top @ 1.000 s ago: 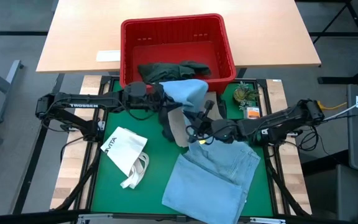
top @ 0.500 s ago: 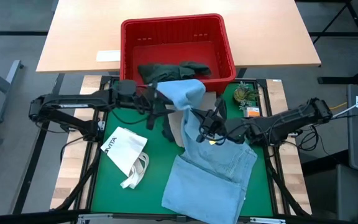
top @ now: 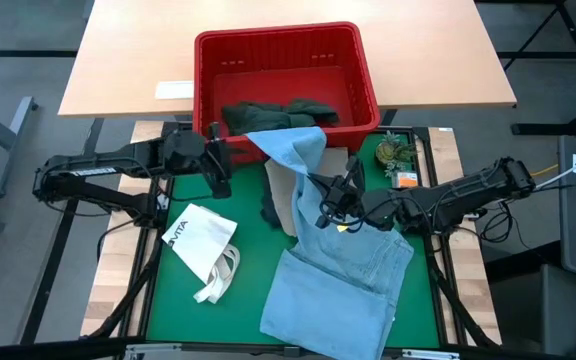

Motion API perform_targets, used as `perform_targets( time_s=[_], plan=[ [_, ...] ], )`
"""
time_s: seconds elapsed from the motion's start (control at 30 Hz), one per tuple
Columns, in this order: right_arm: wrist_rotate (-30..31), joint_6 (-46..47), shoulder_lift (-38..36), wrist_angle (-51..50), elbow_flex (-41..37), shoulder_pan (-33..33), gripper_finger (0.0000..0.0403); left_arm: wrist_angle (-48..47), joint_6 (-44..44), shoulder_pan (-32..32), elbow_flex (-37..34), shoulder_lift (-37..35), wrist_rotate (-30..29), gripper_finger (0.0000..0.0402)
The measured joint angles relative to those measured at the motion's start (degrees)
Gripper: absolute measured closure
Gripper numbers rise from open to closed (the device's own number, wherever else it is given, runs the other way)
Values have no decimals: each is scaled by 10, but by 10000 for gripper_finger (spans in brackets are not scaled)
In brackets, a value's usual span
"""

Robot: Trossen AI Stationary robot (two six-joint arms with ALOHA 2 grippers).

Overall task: Fold laundry
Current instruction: Remove the blue pants from the laundry bin

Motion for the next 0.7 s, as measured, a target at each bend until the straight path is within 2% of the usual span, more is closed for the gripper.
perform_targets(
  time_s=[0.17, 0.27, 0.53, 0.7],
  plan=[
    [0, 1, 0, 0, 0, 0, 402, -15, 15, 26, 0, 34, -47, 262],
    [0, 1, 0, 0, 0, 0, 402, -12, 17, 55, 0, 56, -53, 262],
    [0, 1, 0, 0, 0, 0, 402, 36, 30, 135, 0, 128, -51, 262],
    [0, 1, 0, 0, 0, 0, 402, 67, 29, 165, 0, 149, -8, 267]
  ],
)
